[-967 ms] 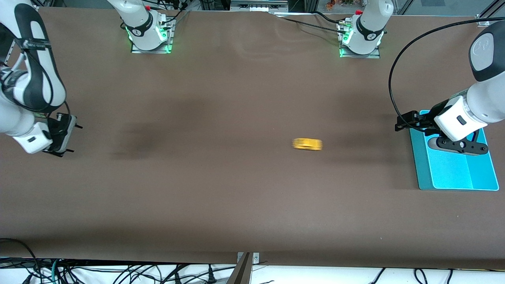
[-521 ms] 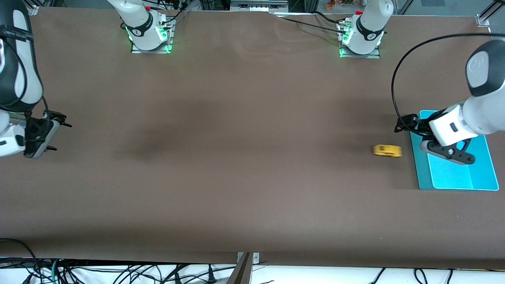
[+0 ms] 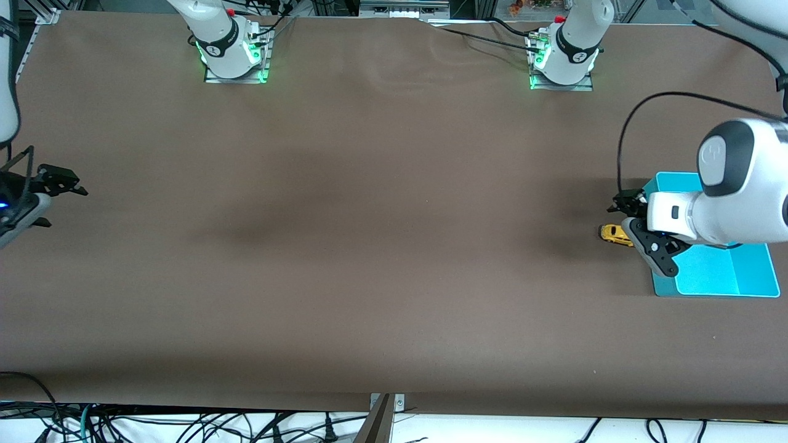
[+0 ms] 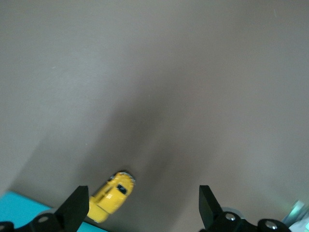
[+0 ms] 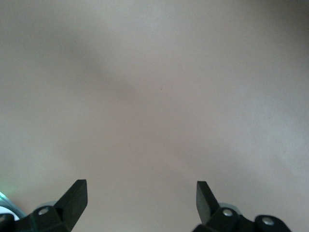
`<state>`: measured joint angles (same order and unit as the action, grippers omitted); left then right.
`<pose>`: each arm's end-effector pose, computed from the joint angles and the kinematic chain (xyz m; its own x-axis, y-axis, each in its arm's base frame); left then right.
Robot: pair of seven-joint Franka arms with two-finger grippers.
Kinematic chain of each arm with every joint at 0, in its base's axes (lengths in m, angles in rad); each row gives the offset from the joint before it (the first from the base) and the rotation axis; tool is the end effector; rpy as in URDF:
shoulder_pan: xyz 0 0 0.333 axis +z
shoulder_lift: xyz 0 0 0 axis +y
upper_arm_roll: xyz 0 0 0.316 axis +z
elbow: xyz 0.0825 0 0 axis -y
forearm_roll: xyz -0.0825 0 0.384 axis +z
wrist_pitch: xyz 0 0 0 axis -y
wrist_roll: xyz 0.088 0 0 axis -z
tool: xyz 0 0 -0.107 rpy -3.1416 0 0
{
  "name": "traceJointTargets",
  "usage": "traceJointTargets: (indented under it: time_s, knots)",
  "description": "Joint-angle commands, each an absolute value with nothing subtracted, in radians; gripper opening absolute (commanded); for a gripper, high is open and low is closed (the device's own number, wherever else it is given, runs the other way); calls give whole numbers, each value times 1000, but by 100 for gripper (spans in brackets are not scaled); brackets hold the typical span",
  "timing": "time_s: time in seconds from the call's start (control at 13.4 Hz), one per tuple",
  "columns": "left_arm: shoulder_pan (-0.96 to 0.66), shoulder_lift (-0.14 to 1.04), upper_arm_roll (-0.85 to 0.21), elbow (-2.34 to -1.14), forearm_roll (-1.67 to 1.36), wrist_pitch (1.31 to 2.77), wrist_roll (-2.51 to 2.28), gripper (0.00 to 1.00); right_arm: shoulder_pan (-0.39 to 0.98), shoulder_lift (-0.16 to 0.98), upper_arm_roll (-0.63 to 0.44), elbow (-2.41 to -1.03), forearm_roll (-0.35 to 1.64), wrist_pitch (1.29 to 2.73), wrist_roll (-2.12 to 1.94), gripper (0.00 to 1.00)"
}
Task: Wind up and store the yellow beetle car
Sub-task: 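Reach the left gripper to the rolled car and grasp it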
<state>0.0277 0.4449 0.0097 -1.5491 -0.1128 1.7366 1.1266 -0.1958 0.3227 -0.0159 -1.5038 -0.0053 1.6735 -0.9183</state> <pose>0.6525 0.0134 0.3749 0.4892 -0.8719 -0.0208 -0.8362 -0.4757 0.2730 0.6273 -0.1341 0.4701 0.7520 0.6514 -0.1006 0.6416 -0.7584 -0.1149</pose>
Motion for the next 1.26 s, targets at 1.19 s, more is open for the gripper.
traceJointTargets:
  time_s: [1.19]
  knots:
    - [159, 345, 0, -2230, 55, 2628, 1755, 100, -1, -78, -130, -1796, 37, 1738, -31, 100]
